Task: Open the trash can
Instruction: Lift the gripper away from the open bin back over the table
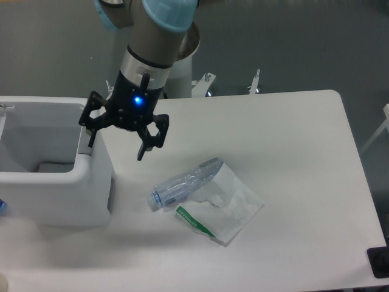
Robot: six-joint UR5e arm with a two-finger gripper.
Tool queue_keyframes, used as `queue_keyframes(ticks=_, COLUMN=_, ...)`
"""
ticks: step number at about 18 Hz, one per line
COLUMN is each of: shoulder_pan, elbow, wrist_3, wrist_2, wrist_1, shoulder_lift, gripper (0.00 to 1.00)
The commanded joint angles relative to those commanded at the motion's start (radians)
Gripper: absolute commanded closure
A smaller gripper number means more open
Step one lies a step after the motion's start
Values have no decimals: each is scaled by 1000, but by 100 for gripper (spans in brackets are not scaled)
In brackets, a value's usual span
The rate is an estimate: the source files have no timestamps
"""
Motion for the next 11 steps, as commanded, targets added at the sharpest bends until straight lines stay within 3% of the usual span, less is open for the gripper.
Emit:
queue_keyframes(ticks=5, shoulder_pan=52, elbow=-11, wrist_3=159, wrist_2=153, wrist_1=0, shoulder_lift=-12, gripper=0)
queue_keyframes(ticks=11, shoulder_pan=120, elbow=-15, wrist_3=287, wrist_2=271, wrist_1=0, shoulder_lift=-90, gripper=0)
